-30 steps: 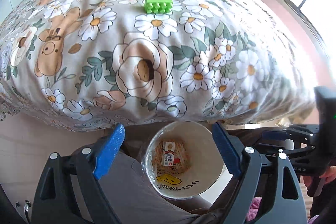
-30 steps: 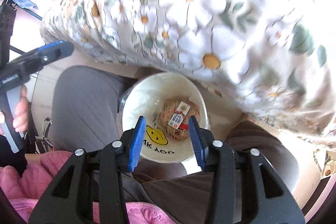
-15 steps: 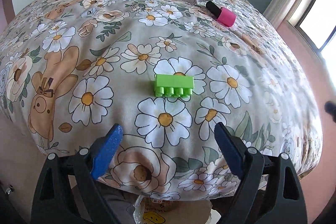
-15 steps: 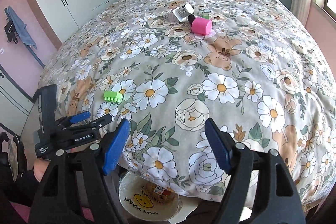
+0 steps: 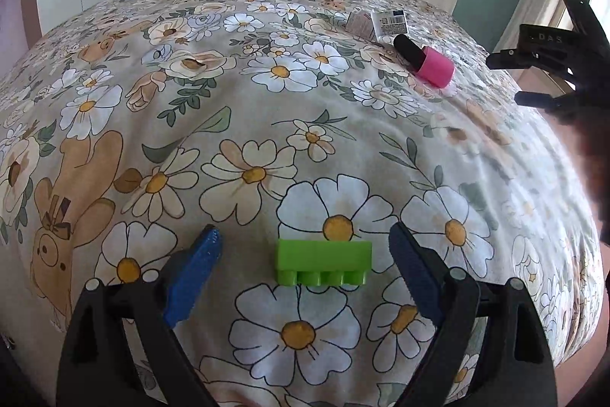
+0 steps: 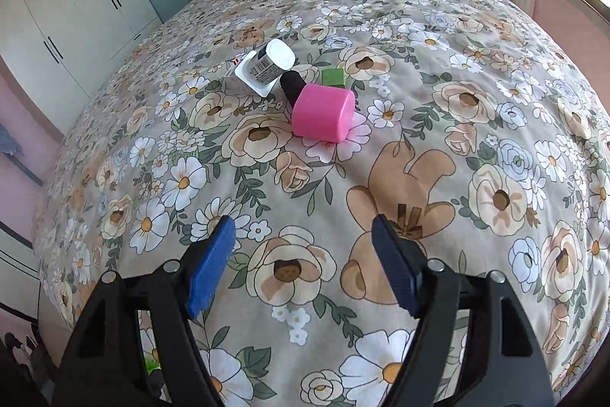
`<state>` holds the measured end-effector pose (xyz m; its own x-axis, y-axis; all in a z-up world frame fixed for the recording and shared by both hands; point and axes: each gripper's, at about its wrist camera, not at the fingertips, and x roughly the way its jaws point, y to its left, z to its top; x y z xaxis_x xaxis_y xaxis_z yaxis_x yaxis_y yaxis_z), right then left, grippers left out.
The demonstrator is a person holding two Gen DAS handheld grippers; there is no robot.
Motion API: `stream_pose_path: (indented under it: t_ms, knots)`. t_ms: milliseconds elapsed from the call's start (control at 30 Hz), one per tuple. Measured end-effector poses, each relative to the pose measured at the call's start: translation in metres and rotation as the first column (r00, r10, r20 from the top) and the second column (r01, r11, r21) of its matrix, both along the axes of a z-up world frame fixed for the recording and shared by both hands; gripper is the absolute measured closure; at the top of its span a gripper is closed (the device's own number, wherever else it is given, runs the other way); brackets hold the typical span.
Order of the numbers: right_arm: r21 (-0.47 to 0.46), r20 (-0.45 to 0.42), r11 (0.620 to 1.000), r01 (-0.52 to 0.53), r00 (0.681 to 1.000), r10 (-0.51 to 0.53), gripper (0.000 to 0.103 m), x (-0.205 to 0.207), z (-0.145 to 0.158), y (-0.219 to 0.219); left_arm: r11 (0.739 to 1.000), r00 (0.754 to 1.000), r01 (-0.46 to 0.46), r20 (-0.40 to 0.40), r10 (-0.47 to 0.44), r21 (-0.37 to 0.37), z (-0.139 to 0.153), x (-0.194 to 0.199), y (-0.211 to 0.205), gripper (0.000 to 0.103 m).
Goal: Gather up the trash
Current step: 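Move the left tool to the green block while the right tool approaches the pink cup, then grasp the green block with the left tool while the right tool grasps the pink cup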
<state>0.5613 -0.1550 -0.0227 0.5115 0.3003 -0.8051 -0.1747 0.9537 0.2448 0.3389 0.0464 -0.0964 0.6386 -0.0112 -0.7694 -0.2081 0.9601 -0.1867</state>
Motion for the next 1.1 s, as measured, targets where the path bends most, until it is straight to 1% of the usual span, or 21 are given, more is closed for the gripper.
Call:
stream_pose_path:
  t_ms: [100,267,300,367,400,433,467,500,533,567,633,733,800,1033,1067,1100]
  knots:
    - [0.017,-0.023,0.999,0.050,0.999,-0.050,0.030,0.047,-0.016,0.012,1.000,1.000,0.008,0.002,-0.008,0.022,-0.004,0.011,-0.001,0.013]
    - [-0.026,-0.069,0.991,0.131,0.989,-0.133,0.030,0.109,-0.043,0.031,1.000,1.000,0.013,0.004,-0.013,0.011,-0.007,0.032,0.004,0.013]
    - [-0.037,-0.071,0.990,0.140,0.987,-0.142,0.030,0.118,-0.048,0.034,1.000,1.000,0.013,0.005,-0.013,0.010,-0.007,0.036,0.005,0.015]
    - [-0.075,-0.070,0.985,0.156,0.984,-0.161,0.030,0.130,-0.056,0.039,1.000,1.000,0.013,0.003,-0.014,0.016,-0.008,0.042,0.007,0.024]
    - [-0.087,-0.073,0.985,0.148,0.985,-0.154,0.030,0.134,-0.060,0.040,1.000,1.000,0.014,0.000,-0.014,0.018,-0.008,0.045,0.008,0.033]
    - [-0.101,-0.079,0.985,0.136,0.986,-0.145,0.030,0.137,-0.064,0.041,1.000,1.000,0.017,-0.001,-0.017,0.017,-0.008,0.045,0.009,0.038]
    - [-0.113,-0.086,0.986,0.127,0.987,-0.137,0.032,0.139,-0.068,0.041,1.000,1.000,0.020,-0.001,-0.020,0.012,-0.008,0.045,0.010,0.041]
    - [-0.112,-0.089,0.987,0.119,0.988,-0.129,0.036,0.140,-0.070,0.040,1.000,1.000,0.023,-0.002,-0.023,0.007,-0.008,0.045,0.012,0.046]
    - [-0.104,-0.093,0.988,0.112,0.988,-0.122,0.043,0.141,-0.072,0.038,1.000,1.000,0.024,0.000,-0.024,0.001,-0.008,0.043,0.015,0.052]
    - [-0.093,-0.102,0.990,0.103,0.988,-0.112,0.043,0.142,-0.074,0.035,1.000,1.000,0.023,0.000,-0.023,-0.006,-0.007,0.042,0.018,0.056]
    - [-0.073,-0.112,0.993,0.091,0.989,-0.099,0.045,0.138,-0.075,0.029,0.999,1.000,0.030,0.001,-0.030,-0.033,-0.007,0.038,0.024,0.069]
    - [-0.075,-0.106,0.995,0.071,0.991,-0.079,0.047,0.128,-0.073,0.025,0.996,0.999,0.048,0.004,-0.048,-0.069,-0.007,0.033,0.031,0.079]
    - [-0.079,-0.106,0.995,0.060,0.992,-0.068,0.047,0.120,-0.071,0.024,0.995,0.999,0.054,0.004,-0.054,-0.084,-0.008,0.029,0.033,0.083]
    - [-0.073,-0.110,0.996,0.048,0.992,-0.056,0.047,0.100,-0.071,0.015,0.993,0.996,0.085,0.027,-0.083,-0.080,-0.009,0.012,0.031,0.083]
    - [-0.076,-0.110,0.996,0.045,0.992,-0.053,0.047,0.099,-0.070,0.015,0.993,0.996,0.087,0.031,-0.084,-0.080,-0.007,0.011,0.031,0.082]
    - [-0.079,-0.110,0.996,0.043,0.993,-0.052,0.047,0.098,-0.070,0.015,0.992,0.995,0.095,0.036,-0.092,-0.081,-0.005,0.009,0.031,0.072]
